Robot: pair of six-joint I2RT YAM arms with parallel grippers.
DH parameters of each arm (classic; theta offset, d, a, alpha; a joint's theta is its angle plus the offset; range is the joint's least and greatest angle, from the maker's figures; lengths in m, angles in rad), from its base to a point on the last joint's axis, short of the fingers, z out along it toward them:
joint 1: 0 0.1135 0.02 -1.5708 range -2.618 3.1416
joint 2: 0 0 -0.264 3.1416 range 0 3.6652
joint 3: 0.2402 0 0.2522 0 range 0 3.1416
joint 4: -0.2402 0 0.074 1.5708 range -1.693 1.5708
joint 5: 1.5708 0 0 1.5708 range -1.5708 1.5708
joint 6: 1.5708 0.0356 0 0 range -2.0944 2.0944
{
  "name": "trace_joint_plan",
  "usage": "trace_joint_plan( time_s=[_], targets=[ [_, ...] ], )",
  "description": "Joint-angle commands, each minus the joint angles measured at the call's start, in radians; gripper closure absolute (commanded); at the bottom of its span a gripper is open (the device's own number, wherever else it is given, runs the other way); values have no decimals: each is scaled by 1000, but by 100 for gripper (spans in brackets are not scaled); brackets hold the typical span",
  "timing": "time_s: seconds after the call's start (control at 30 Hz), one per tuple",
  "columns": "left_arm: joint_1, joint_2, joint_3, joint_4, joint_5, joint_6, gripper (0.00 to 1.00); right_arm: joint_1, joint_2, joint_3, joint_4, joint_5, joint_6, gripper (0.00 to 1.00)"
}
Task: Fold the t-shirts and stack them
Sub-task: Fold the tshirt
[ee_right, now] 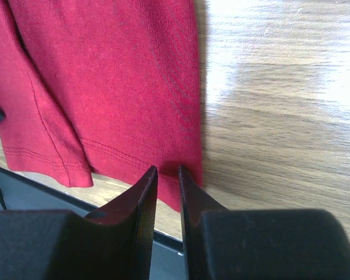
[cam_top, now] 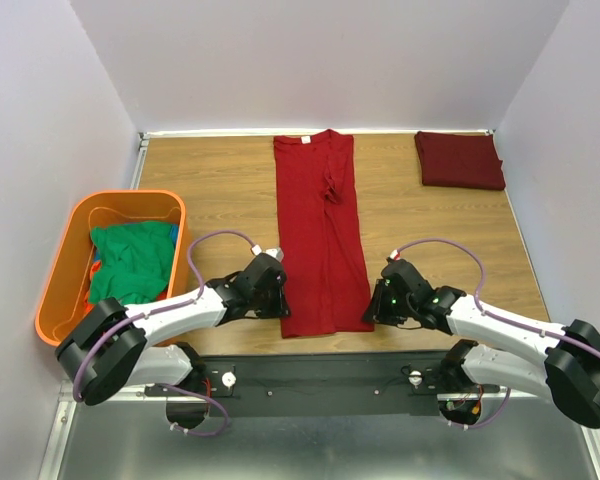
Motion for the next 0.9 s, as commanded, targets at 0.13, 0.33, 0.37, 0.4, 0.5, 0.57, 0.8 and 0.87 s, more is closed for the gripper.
trace_joint_plan(
  time_s=[0.13, 0.33, 0.37, 0.4, 0.5, 0.57, 0.8, 0.87],
  targets=[
    [-14, 53, -35, -107, 42, -4, 100, 6, 12, 13, -76, 39, 6, 72],
    [-18, 67, -4, -169, 34, -30, 100, 7, -13, 13, -85, 38, 9, 72],
    [-18, 64, 28, -217, -7, -24, 100, 6, -25, 17, -94, 65, 9, 72],
    [-20, 55, 43, -235, -23, -18, 100, 6, -32, 19, -99, 67, 9, 72],
    [-18, 38, 86, -281, -37, 13, 100, 6, -52, 42, -124, 79, 8, 68],
    [-20, 36, 100, -300, -24, 25, 100, 7, -65, 60, -142, 87, 9, 66],
    [-18, -49, 146, -374, -15, 56, 62, 7, -169, 98, -210, 91, 38, 41],
    [-18, -70, 133, -346, 21, 48, 53, 6, -168, 109, -232, 88, 37, 41]
  ],
)
